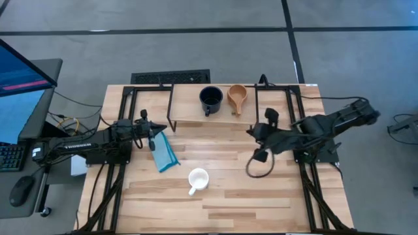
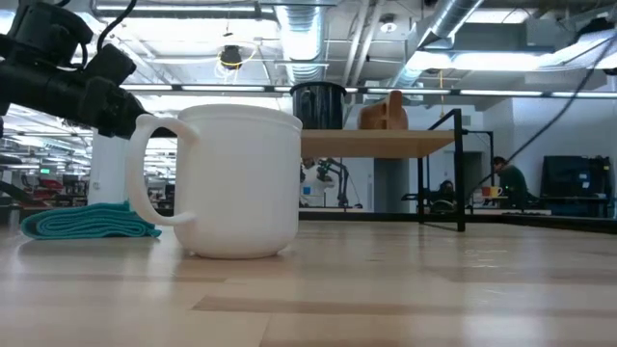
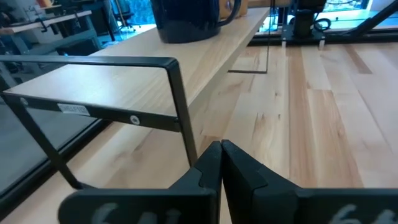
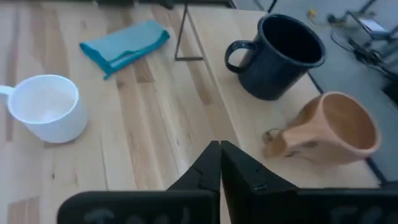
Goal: Stack small to large cups/mugs on shelf
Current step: Put the white mug on the shelf
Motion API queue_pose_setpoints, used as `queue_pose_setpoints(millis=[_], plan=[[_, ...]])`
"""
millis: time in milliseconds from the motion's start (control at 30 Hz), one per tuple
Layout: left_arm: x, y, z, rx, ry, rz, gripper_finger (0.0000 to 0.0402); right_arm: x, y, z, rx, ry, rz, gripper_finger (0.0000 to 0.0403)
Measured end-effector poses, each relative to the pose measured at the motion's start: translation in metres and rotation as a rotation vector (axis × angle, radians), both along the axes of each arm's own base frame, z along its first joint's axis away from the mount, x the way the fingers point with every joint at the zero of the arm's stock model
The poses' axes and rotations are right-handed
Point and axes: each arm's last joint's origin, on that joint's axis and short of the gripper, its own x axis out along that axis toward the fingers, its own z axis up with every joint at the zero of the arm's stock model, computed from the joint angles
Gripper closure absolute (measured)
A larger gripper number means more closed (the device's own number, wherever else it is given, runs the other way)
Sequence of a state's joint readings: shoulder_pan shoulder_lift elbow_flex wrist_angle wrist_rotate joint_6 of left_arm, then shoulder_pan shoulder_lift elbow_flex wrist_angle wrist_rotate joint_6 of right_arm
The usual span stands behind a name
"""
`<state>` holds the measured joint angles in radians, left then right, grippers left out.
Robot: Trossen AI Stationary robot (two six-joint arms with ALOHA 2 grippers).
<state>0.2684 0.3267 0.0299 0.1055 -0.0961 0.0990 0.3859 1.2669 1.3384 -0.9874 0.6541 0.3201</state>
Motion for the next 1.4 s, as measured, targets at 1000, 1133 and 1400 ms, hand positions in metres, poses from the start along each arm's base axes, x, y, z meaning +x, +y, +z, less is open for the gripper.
queue_pose_setpoints(millis=[1000, 1133, 1400], plan=[[0.003, -0.003, 0.017, 0.114, -0.153, -0.126, 0.0401, -0.072, -0.044, -0.168, 0.131, -0.557, 0.355, 0.0382], [0.003, -0.003, 0.020, 0.126, -0.179, -0.123, 0.0401, -0.078, -0.054, -0.172, 0.156, -0.548, 0.380, 0.0388], [0.002, -0.001, 0.020, 0.192, -0.153, -0.067, 0.0401, -0.087, -0.072, -0.174, 0.175, -0.541, 0.437, 0.0386]])
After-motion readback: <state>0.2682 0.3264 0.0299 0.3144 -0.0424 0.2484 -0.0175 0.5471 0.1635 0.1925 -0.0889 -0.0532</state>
